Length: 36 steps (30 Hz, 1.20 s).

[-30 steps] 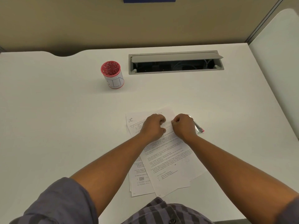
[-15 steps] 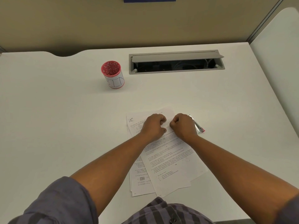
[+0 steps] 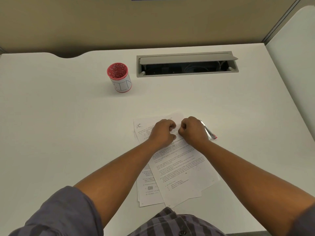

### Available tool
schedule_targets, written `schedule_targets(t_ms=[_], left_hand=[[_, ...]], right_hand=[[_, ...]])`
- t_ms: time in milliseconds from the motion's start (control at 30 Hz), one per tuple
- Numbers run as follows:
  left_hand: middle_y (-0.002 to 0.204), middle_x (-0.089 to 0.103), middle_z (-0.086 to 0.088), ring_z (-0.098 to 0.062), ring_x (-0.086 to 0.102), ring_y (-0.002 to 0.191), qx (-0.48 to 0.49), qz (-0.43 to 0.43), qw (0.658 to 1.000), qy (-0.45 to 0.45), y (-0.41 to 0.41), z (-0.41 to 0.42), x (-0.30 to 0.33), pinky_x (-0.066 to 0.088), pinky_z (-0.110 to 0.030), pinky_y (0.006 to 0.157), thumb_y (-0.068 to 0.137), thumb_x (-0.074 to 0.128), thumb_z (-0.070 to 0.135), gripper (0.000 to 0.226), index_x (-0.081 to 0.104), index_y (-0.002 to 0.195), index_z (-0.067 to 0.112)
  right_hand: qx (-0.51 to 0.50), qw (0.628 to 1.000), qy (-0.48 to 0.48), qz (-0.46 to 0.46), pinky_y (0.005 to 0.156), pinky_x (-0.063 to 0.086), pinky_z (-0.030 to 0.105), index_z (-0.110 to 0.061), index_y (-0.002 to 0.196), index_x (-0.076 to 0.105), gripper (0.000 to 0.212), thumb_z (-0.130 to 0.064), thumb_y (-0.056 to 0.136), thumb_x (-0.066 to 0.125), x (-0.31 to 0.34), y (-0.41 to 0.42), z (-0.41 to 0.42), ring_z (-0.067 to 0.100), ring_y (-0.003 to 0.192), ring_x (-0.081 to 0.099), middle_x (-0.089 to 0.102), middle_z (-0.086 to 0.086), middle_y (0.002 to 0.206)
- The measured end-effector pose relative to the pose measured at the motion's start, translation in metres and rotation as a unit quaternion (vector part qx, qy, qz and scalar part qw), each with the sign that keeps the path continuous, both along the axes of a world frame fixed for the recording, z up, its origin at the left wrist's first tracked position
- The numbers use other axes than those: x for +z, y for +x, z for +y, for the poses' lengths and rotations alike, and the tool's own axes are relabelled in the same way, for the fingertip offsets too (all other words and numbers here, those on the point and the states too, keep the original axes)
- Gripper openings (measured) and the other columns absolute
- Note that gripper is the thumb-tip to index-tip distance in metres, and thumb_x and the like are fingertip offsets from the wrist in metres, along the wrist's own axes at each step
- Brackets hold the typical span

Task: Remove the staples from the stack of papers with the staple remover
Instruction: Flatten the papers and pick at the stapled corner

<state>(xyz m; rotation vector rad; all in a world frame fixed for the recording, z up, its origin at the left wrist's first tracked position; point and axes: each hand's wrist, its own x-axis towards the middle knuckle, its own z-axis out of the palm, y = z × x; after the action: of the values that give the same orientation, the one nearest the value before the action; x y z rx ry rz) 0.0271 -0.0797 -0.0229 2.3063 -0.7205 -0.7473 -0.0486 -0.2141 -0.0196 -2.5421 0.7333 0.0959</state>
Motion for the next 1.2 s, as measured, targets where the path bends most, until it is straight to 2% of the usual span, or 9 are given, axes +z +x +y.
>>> schedule_targets(t_ms=[133, 300, 400, 500, 667, 833, 933, 1100, 1200], left_hand=[[0.106, 0.066, 0.000, -0.020, 0.064, 0.097, -0.001, -0.002, 1.000, 0.000, 0.000, -0.001, 0.000, 0.056, -0.041, 0.091, 0.079, 0.085, 0.013, 0.040, 0.070, 0.116, 0.017], [0.110, 0.067, 0.000, -0.019, 0.065, 0.100, -0.001, 0.000, 1.000, -0.001, 0.000, 0.000, -0.001, 0.056, -0.039, 0.092, 0.079, 0.085, 0.012, 0.043, 0.069, 0.119, 0.017], [0.111, 0.066, 0.000, -0.019, 0.064, 0.100, -0.001, -0.001, 1.000, -0.002, 0.000, 0.000, -0.001, 0.056, -0.039, 0.092, 0.079, 0.085, 0.013, 0.043, 0.069, 0.119, 0.017], [0.109, 0.065, 0.001, -0.019, 0.064, 0.100, -0.001, -0.001, 1.000, -0.004, 0.000, 0.000, -0.001, 0.056, -0.039, 0.092, 0.079, 0.085, 0.013, 0.043, 0.069, 0.119, 0.017], [0.105, 0.065, 0.001, -0.020, 0.064, 0.098, 0.006, 0.002, 1.000, -0.008, 0.000, 0.001, -0.003, 0.056, -0.043, 0.092, 0.079, 0.085, 0.014, 0.040, 0.070, 0.115, 0.017], [0.108, 0.069, 0.001, -0.020, 0.065, 0.101, 0.007, -0.021, 1.000, -0.007, 0.000, -0.005, -0.001, 0.056, -0.039, 0.090, 0.089, 0.077, 0.020, 0.027, 0.071, 0.115, 0.016], [0.117, 0.072, -0.001, -0.020, 0.067, 0.106, 0.006, -0.040, 0.999, -0.009, -0.001, -0.010, 0.000, 0.054, -0.037, 0.093, 0.093, 0.072, 0.018, 0.027, 0.073, 0.120, 0.016], [0.099, 0.069, 0.001, -0.023, 0.066, 0.094, -0.031, -0.085, 0.996, 0.004, 0.005, -0.018, -0.002, 0.054, -0.037, 0.078, 0.095, 0.066, 0.016, 0.011, 0.076, 0.096, 0.017], [0.098, 0.073, 0.001, -0.021, 0.067, 0.091, -0.049, -0.086, 0.995, 0.016, 0.011, -0.023, 0.001, 0.056, -0.037, 0.079, 0.095, 0.067, 0.016, 0.012, 0.078, 0.098, 0.017]], right_hand=[[0.027, 0.999, -0.019, 0.009, 0.054, 0.032, 0.030, -0.014, 0.067, 0.054, 0.018, -0.012, 0.084, 0.060, 0.001, 0.004, -0.002, 0.021, 0.063, 0.050, 0.050, -0.002, 0.065], [0.040, 0.999, -0.013, 0.023, 0.053, 0.037, 0.029, -0.015, 0.071, 0.054, 0.013, -0.008, 0.081, 0.058, 0.001, 0.007, -0.003, 0.023, 0.062, 0.053, 0.055, 0.000, 0.063], [0.030, 0.999, 0.022, -0.002, 0.051, 0.034, 0.030, -0.019, 0.072, 0.046, 0.019, -0.006, 0.079, 0.058, 0.001, 0.006, -0.005, 0.020, 0.057, 0.047, 0.052, -0.001, 0.060], [-0.021, 0.994, 0.092, -0.058, 0.052, 0.037, 0.029, -0.016, 0.078, 0.048, 0.018, -0.004, 0.079, 0.061, 0.000, 0.000, -0.006, 0.016, 0.055, 0.044, 0.056, 0.002, 0.064], [-0.145, 0.964, 0.196, -0.106, 0.062, 0.048, 0.029, -0.015, 0.085, 0.057, 0.014, -0.007, 0.081, 0.068, 0.002, -0.011, -0.008, 0.013, 0.064, 0.054, 0.067, 0.004, 0.079], [-0.139, 0.970, 0.175, -0.091, 0.065, 0.045, 0.018, -0.019, 0.094, 0.064, 0.010, -0.010, 0.089, 0.063, -0.003, -0.017, -0.009, 0.007, 0.073, 0.059, 0.067, -0.006, 0.086], [-0.130, 0.974, 0.166, -0.084, 0.066, 0.043, 0.017, -0.019, 0.097, 0.064, 0.012, -0.010, 0.092, 0.060, -0.005, -0.016, -0.007, 0.005, 0.075, 0.058, 0.065, -0.008, 0.087], [-0.128, 0.974, 0.167, -0.085, 0.066, 0.042, 0.018, -0.019, 0.099, 0.063, 0.010, -0.011, 0.093, 0.059, -0.009, -0.019, -0.006, 0.002, 0.075, 0.057, 0.064, -0.011, 0.086], [-0.125, 0.975, 0.165, -0.083, 0.064, 0.043, 0.019, -0.017, 0.098, 0.063, 0.009, -0.010, 0.094, 0.059, -0.010, -0.018, -0.006, 0.004, 0.073, 0.057, 0.064, -0.010, 0.085]])
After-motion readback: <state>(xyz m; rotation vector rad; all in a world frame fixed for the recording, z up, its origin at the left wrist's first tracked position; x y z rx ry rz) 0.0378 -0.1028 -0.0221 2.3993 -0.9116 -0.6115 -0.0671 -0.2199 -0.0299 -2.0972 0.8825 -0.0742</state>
